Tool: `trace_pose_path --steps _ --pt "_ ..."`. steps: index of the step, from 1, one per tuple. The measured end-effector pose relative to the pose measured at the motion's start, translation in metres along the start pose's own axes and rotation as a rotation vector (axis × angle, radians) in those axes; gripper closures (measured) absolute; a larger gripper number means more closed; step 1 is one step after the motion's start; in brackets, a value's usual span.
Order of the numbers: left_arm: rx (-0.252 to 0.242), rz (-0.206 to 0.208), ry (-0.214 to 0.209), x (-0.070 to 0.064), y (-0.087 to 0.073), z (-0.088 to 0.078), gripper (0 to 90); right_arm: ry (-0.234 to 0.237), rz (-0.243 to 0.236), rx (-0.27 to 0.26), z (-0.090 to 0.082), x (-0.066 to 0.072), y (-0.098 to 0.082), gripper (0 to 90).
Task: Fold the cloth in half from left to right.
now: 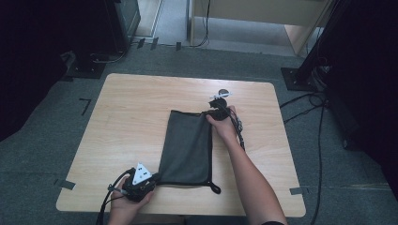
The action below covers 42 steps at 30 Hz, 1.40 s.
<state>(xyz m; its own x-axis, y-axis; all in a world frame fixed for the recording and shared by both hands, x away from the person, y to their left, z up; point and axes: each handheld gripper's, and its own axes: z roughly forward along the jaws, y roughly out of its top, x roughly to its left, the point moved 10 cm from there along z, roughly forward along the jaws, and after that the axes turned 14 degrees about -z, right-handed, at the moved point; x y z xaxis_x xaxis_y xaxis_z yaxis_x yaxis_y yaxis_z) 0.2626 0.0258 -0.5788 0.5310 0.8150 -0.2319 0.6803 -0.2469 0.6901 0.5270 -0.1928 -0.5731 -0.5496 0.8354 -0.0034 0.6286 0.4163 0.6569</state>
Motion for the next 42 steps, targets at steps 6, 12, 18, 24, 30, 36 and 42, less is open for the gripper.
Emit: trace_pose_path --steps 6,12,18,24,30,36,42 --pt "0.003 0.000 -0.015 0.000 0.000 0.002 78.3 -0.011 -0.071 -0.150 -0.011 0.024 0.040 58.5" --pt "0.000 -0.011 -0.043 0.002 -0.001 0.004 77.6 0.150 -0.273 -0.091 0.020 0.096 0.063 56.0" --pt "-0.009 -0.006 -0.054 0.002 -0.001 0.004 77.6 0.202 -0.239 -0.012 0.051 0.107 0.057 58.0" --pt "-0.002 0.000 -0.060 0.003 -0.001 0.004 77.6 0.220 -0.252 -0.013 0.045 0.106 0.059 80.4" --pt "-0.004 0.008 -0.054 0.002 -0.001 0.005 78.3 0.176 -0.153 0.027 0.049 0.119 0.083 83.0" --pt "-0.013 0.052 -0.037 -0.001 -0.001 0.004 81.0 0.244 0.059 0.015 0.055 0.133 0.105 78.1" --pt "-0.013 0.042 -0.045 0.000 -0.002 0.004 79.3 0.142 -0.028 -0.102 0.040 0.107 0.118 61.3"
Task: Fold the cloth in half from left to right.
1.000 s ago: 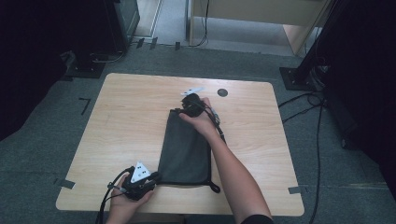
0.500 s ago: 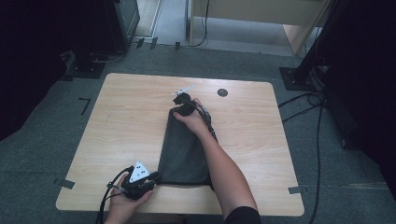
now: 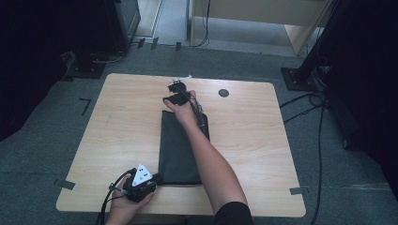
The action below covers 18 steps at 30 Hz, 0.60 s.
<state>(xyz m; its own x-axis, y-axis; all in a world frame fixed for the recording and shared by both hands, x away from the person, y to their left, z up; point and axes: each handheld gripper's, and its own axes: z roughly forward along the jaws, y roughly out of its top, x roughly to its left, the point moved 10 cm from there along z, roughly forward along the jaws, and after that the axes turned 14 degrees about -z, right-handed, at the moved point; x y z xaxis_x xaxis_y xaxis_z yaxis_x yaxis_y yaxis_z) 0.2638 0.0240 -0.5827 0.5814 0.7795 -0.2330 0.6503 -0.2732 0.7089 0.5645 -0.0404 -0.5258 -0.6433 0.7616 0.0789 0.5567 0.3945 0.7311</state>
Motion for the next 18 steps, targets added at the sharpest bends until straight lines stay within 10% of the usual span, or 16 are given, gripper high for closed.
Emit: trace_pose_path --steps 6,10,18 --pt "0.003 -0.013 -0.012 0.001 0.000 0.000 78.0 -0.077 -0.037 -0.033 -0.042 -0.046 -0.019 64.2" --pt "0.007 -0.021 -0.020 0.001 0.001 0.001 78.3 -0.083 0.058 -0.007 -0.067 -0.085 -0.060 67.0" --pt "0.006 -0.015 -0.026 0.001 0.001 0.001 79.6 -0.028 0.049 0.074 -0.065 -0.088 -0.101 65.6"
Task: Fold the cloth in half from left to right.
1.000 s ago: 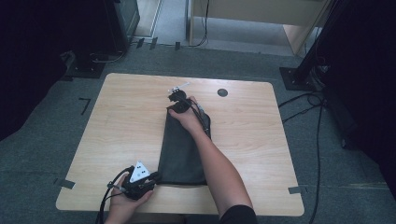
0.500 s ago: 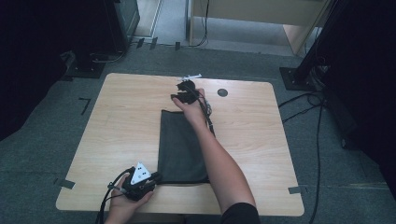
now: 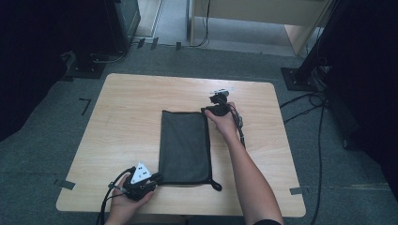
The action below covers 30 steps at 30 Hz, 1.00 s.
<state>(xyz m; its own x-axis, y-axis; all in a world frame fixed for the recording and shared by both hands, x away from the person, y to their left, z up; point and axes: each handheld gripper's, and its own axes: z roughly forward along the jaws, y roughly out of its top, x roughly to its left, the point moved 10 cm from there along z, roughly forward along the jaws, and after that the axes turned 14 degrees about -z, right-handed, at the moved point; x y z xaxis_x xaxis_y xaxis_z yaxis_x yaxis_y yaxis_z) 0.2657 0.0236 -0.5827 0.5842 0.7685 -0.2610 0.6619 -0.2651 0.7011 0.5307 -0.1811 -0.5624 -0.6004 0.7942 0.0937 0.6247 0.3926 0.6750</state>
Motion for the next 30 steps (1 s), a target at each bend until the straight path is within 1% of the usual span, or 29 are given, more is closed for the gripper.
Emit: trace_pose_path --steps 1,2,3,5,6,7,8,10,12,14,19,21,24,25,26,27,28,29,30 --pt "0.000 0.000 0.000 0.000 0.000 0.000 79.6 0.008 -0.013 0.011 0.003 0.002 -0.002 64.3" --pt "-0.001 0.001 0.000 0.000 0.000 0.000 79.7 0.004 -0.040 0.035 0.009 0.005 -0.006 62.7" --pt "-0.001 0.001 0.000 0.000 0.000 0.000 79.7 0.004 -0.040 0.035 0.009 0.005 -0.006 62.7" --pt "-0.001 0.001 -0.001 0.000 0.000 0.000 79.6 -0.010 -0.053 0.052 0.014 0.007 -0.008 63.6" --pt "-0.003 0.002 -0.001 0.000 0.000 0.000 79.6 -0.028 -0.056 0.042 0.016 0.007 -0.007 67.5" --pt "-0.003 0.002 -0.001 0.000 0.000 0.000 79.6 -0.028 -0.056 0.042 0.016 0.007 -0.007 67.5" --pt "-0.004 0.002 0.000 0.000 0.000 0.000 79.6 -0.039 -0.062 0.039 0.017 0.007 -0.007 69.7" --pt "-0.005 0.005 0.001 0.000 0.000 0.000 79.5 -0.061 -0.091 0.030 0.017 0.007 -0.005 73.9" --pt "-0.006 0.005 -0.001 0.000 0.000 0.000 79.5 -0.086 -0.129 0.019 0.015 0.008 -0.003 77.8" --pt "-0.005 0.006 -0.002 0.000 0.000 0.000 79.5 -0.099 -0.154 0.009 0.012 0.009 -0.001 78.7" --pt "-0.007 0.004 -0.002 0.000 0.000 0.000 79.6 -0.116 -0.177 -0.003 0.008 0.010 0.003 79.9" --pt "-0.007 0.005 -0.002 0.000 0.000 0.000 79.7 -0.135 -0.174 -0.001 0.006 0.008 0.003 80.1" --pt "-0.008 0.005 -0.002 -0.001 0.000 0.000 79.7 -0.156 -0.145 0.018 0.006 0.002 -0.001 79.3" --pt "-0.008 0.005 -0.002 -0.001 0.000 0.000 79.7 -0.156 -0.130 0.033 0.008 0.001 -0.004 76.7" --pt "-0.005 0.007 -0.002 0.000 0.000 0.000 79.7 -0.148 -0.123 0.057 0.011 0.000 -0.008 72.1" --pt "-0.007 0.005 -0.003 0.000 0.000 0.000 79.6 -0.131 -0.108 0.057 0.013 0.000 -0.011 69.4" --pt "-0.005 0.003 -0.003 0.000 0.000 0.000 79.2 -0.127 -0.085 0.048 0.012 -0.001 -0.011 64.0" --pt "-0.005 0.000 -0.002 0.000 0.000 0.000 76.0 -0.136 -0.065 0.041 0.009 -0.005 -0.012 58.2" --pt "-0.008 -0.005 -0.001 0.001 0.000 0.000 76.0 -0.136 -0.065 0.041 0.009 -0.005 -0.012 58.2"
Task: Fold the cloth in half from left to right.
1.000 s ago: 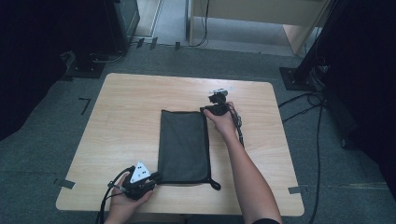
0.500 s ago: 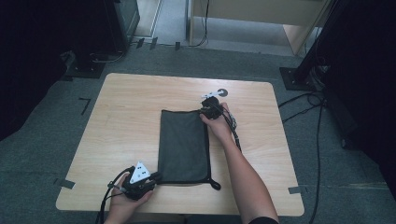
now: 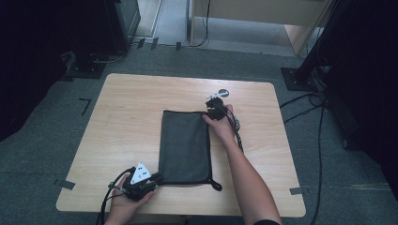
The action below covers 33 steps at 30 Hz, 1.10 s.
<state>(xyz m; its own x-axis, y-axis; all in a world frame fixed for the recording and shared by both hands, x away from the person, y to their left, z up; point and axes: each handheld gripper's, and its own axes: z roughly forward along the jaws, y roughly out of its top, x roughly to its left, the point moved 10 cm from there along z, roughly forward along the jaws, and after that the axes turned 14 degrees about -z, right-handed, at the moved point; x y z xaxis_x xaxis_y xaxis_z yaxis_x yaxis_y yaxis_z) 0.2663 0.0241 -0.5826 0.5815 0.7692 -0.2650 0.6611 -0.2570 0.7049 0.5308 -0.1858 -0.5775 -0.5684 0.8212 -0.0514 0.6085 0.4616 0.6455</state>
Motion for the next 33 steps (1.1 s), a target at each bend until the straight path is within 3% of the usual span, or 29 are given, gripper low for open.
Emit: trace_pose_path --steps 1,3,10,12,13,15,16,21,23,25,30,32,33 --pt "-0.002 -0.005 0.001 0.001 0.000 0.000 70.8 0.012 0.035 -0.029 -0.006 -0.001 0.000 58.2" --pt "-0.009 -0.016 -0.006 0.001 0.001 -0.001 69.6 0.022 0.046 -0.055 -0.010 0.000 -0.001 58.8" --pt "-0.057 -0.077 -0.006 0.006 0.009 -0.003 62.4 0.059 0.013 -0.150 -0.045 0.012 -0.027 61.1" --pt "-0.062 -0.100 0.027 0.010 0.011 -0.002 63.0 0.098 0.000 -0.132 -0.055 0.025 -0.051 61.7" --pt "-0.055 -0.102 0.037 0.011 0.010 -0.001 63.0 0.098 0.000 -0.132 -0.055 0.025 -0.051 61.7" --pt "-0.038 -0.097 0.054 0.011 0.009 0.001 66.5 0.131 -0.029 -0.116 -0.061 0.042 -0.069 62.0" --pt "-0.032 -0.087 0.060 0.011 0.008 0.002 66.5 0.131 -0.029 -0.116 -0.061 0.042 -0.069 62.0" --pt "-0.016 -0.059 0.068 0.010 0.007 0.004 72.8 0.175 -0.059 -0.128 -0.072 0.068 -0.085 59.2" --pt "-0.016 -0.059 0.071 0.010 0.007 0.003 73.5 0.164 -0.096 -0.133 -0.073 0.074 -0.087 59.2" --pt "-0.016 -0.049 0.082 0.011 0.007 0.003 75.6 0.112 -0.164 -0.121 -0.073 0.074 -0.088 59.5" --pt "-0.020 -0.029 0.088 0.010 0.006 0.002 78.1 0.098 -0.150 -0.118 -0.073 0.073 -0.088 58.7" --pt "-0.027 -0.031 0.081 0.010 0.006 0.002 74.6 0.094 -0.106 -0.131 -0.078 0.071 -0.090 58.2" --pt "-0.030 -0.031 0.077 0.010 0.006 0.001 74.6 0.094 -0.106 -0.131 -0.078 0.071 -0.090 58.1"
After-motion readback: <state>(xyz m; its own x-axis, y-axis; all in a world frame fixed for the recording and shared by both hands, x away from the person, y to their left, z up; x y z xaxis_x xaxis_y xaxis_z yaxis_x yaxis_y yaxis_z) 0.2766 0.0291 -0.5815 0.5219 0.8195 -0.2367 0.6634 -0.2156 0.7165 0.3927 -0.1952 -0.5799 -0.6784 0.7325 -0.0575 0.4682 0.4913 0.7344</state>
